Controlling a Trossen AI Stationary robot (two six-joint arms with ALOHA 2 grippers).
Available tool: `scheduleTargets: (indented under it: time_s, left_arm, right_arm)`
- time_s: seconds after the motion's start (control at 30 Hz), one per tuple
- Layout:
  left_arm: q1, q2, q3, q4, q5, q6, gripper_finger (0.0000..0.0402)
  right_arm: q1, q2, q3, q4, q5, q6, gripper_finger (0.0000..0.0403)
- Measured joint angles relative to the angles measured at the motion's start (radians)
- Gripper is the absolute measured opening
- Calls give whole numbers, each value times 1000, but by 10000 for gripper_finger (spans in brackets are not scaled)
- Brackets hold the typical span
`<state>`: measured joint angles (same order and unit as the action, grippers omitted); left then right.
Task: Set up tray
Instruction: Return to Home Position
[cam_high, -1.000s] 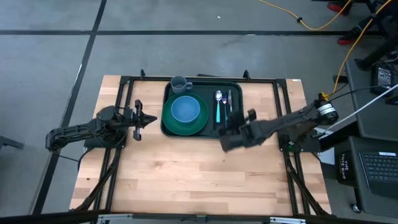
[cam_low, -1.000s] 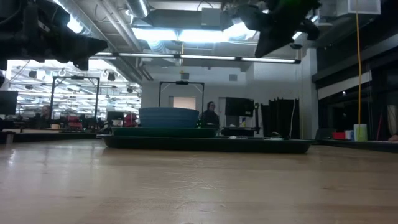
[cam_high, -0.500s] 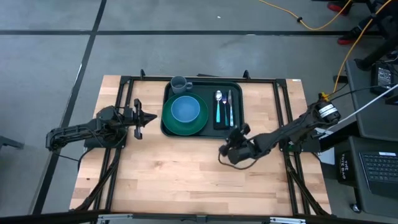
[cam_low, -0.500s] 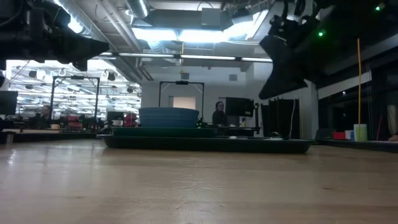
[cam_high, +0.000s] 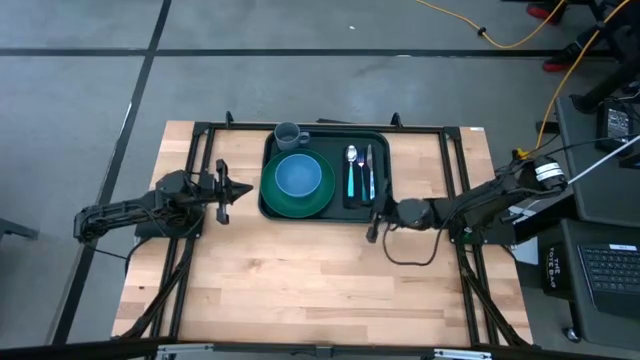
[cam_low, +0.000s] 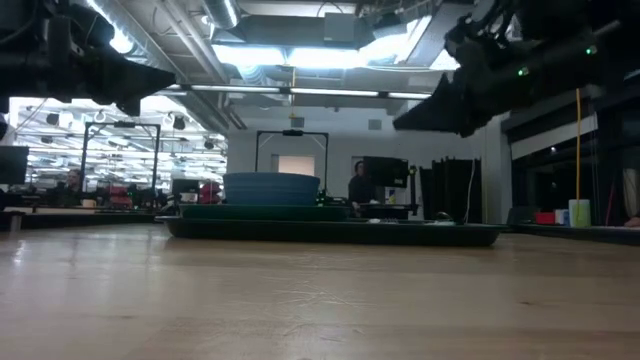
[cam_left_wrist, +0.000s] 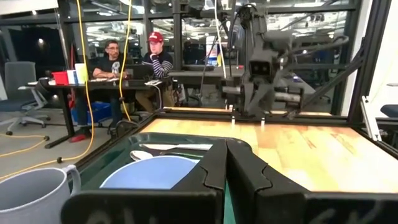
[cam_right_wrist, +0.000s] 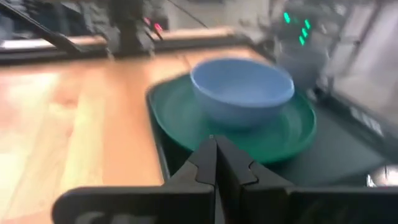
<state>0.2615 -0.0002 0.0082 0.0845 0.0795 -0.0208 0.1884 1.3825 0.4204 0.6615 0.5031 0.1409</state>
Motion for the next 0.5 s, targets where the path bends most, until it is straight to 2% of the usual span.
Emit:
scheduleTargets:
  time_s: [0.1,0.27,0.5]
  left_arm:
    - [0,0,0,-23,0,0,3]
    - [0,0,0,-37,0,0,4]
    - [0,0,0,-37,1,-54,1]
  right_arm:
    - [-41,-50,-29,53,-91,-94,3]
    - [-129,-193,-64,15,-295,-175,3]
    - [-228,-439,-160,-80,-354,-229,4]
